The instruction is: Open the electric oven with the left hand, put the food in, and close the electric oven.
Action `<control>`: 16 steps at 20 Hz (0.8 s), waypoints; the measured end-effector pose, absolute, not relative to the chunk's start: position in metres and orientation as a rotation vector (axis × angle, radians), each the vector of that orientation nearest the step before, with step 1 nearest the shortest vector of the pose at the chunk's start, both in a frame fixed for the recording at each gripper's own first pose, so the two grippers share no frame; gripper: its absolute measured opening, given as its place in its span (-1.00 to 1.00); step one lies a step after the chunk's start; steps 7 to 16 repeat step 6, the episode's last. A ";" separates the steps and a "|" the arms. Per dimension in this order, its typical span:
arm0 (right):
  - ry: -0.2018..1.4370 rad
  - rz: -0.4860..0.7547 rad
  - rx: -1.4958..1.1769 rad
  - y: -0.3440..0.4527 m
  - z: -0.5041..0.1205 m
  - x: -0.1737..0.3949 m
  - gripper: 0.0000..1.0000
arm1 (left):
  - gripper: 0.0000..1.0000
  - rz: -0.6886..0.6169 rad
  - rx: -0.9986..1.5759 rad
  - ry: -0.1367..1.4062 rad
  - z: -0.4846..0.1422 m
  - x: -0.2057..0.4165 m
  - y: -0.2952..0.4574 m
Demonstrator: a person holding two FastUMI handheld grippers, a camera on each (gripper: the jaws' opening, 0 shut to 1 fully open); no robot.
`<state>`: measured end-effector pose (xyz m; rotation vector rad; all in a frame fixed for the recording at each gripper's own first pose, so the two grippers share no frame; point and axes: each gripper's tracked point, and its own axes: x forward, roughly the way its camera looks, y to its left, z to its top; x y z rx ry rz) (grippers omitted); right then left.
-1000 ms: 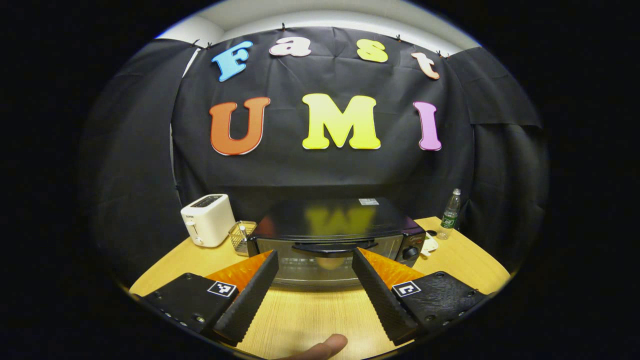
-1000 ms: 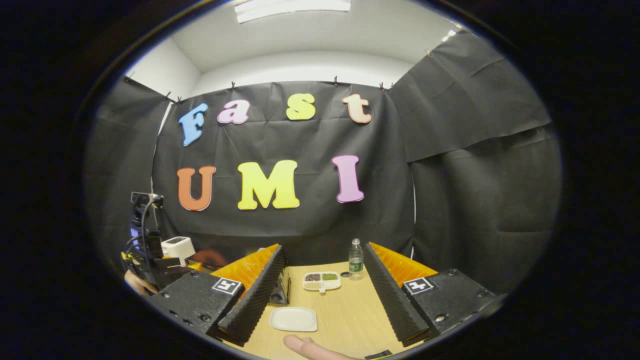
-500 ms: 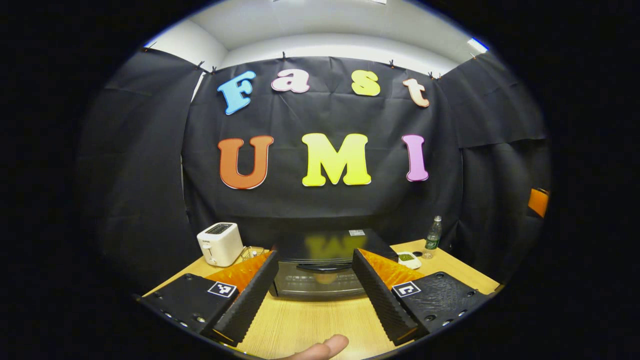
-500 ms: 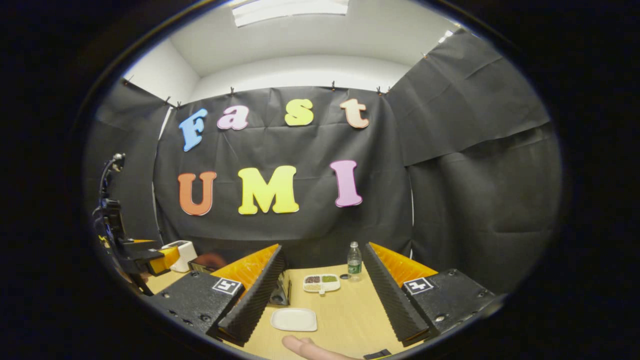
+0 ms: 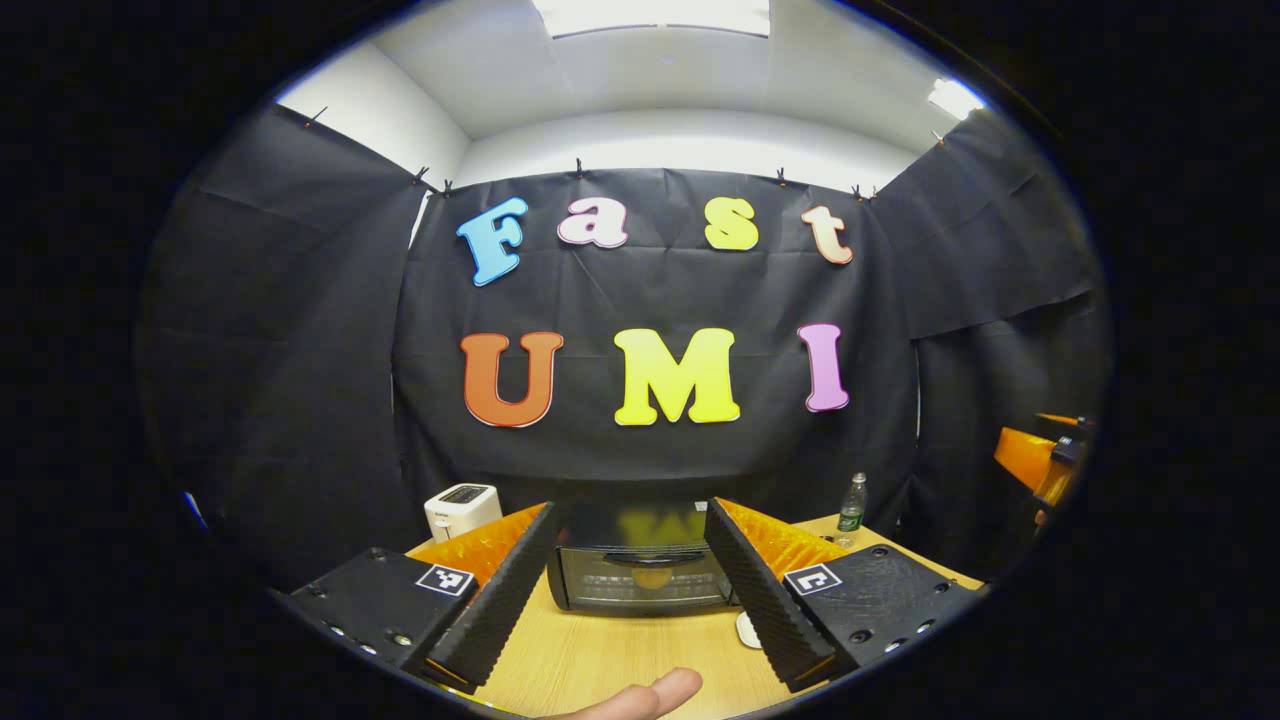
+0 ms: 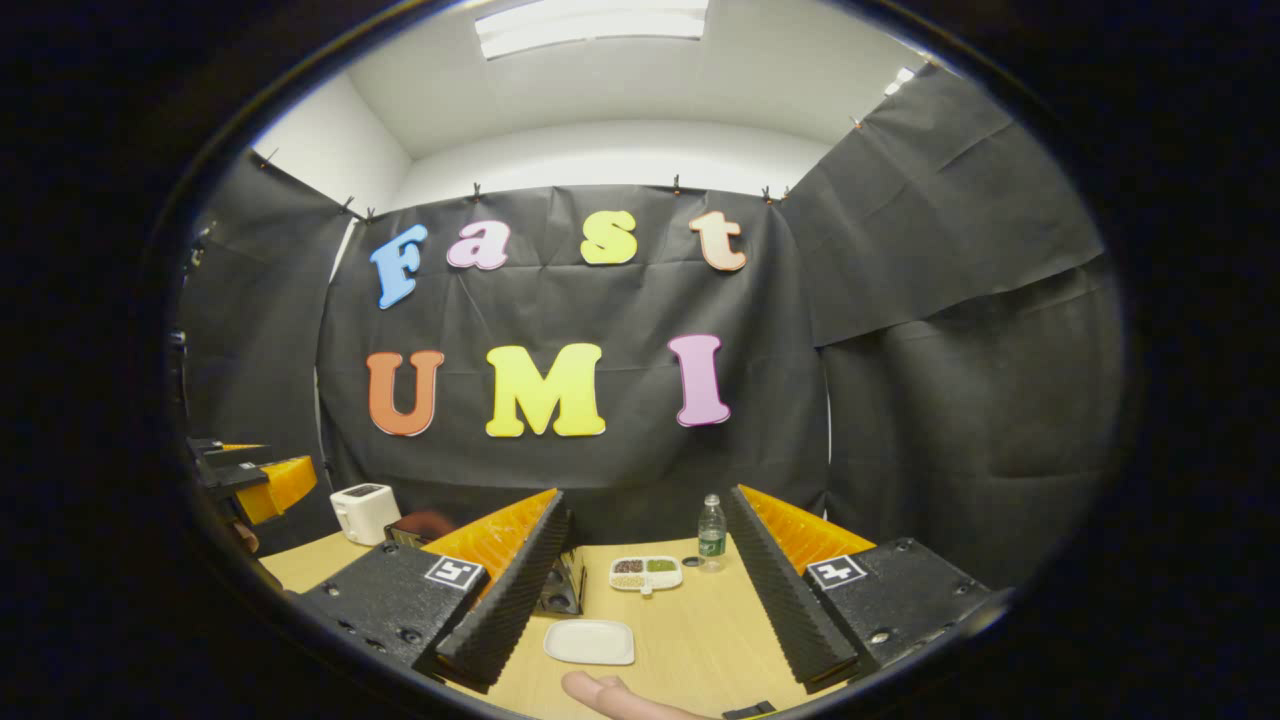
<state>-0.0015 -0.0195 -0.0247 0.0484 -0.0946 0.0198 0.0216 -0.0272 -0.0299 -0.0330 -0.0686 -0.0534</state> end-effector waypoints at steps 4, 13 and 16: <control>-0.094 0.034 0.043 -0.016 -0.026 -0.002 0.99 | 0.94 -0.010 -0.018 -0.115 -0.021 -0.001 -0.016; -0.090 0.037 0.037 -0.016 -0.028 -0.001 0.99 | 0.94 -0.018 -0.028 -0.116 -0.025 -0.008 -0.022; -0.090 0.037 0.037 -0.016 -0.028 -0.001 0.99 | 0.94 -0.018 -0.028 -0.116 -0.025 -0.008 -0.022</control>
